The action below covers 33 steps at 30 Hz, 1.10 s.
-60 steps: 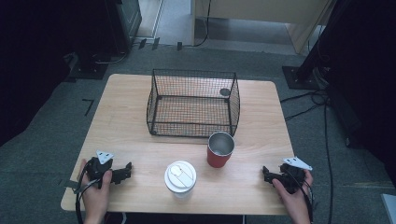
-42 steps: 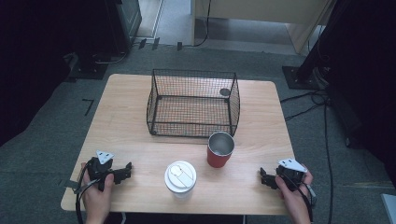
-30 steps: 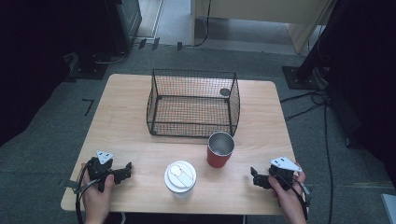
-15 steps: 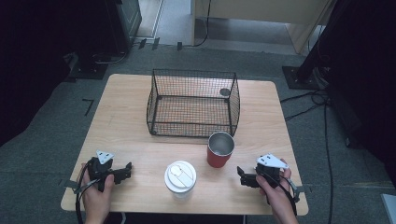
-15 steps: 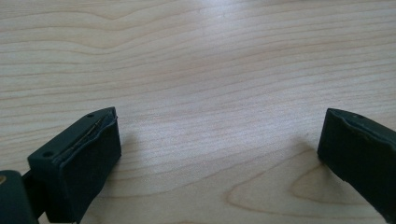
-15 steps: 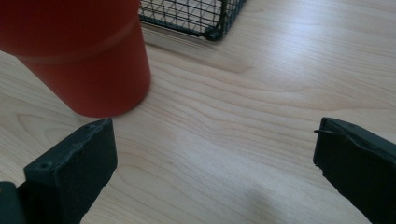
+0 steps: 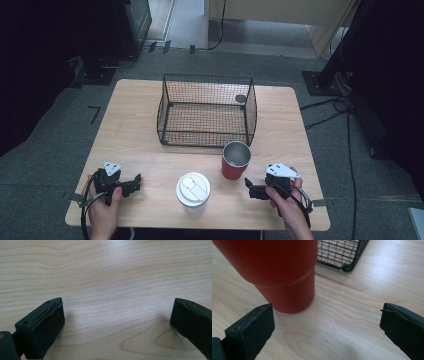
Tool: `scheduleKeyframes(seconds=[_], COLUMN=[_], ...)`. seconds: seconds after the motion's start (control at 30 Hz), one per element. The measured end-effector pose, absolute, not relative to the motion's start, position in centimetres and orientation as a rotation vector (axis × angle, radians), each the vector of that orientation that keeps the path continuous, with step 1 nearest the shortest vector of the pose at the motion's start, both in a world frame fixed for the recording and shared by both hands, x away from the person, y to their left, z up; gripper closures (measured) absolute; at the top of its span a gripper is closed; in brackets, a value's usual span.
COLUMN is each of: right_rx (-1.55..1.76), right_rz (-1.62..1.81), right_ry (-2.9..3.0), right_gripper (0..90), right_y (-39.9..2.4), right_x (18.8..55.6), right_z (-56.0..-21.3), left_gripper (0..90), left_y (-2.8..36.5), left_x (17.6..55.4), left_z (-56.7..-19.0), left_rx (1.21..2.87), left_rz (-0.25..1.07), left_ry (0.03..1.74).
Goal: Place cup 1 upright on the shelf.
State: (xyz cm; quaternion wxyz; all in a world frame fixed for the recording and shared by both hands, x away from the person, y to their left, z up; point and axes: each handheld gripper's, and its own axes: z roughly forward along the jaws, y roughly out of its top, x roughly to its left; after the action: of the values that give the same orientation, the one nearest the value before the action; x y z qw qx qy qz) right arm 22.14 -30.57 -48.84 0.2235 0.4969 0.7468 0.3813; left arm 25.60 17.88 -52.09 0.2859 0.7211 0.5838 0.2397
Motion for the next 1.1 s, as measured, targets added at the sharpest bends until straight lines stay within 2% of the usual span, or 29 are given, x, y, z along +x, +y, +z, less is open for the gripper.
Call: scheduleKeyframes(seconds=[1.1], right_rx=[1.325], right_rz=[1.196], right_ry=[2.107], right_gripper=[0.5], right_y=[-25.9], right_x=[24.2], right_z=[-46.8], left_gripper=[0.0], left_y=[17.9], left_x=[25.6], left_z=[-52.1], left_rx=[1.927], left_rz=[0.641], left_ry=[1.561])
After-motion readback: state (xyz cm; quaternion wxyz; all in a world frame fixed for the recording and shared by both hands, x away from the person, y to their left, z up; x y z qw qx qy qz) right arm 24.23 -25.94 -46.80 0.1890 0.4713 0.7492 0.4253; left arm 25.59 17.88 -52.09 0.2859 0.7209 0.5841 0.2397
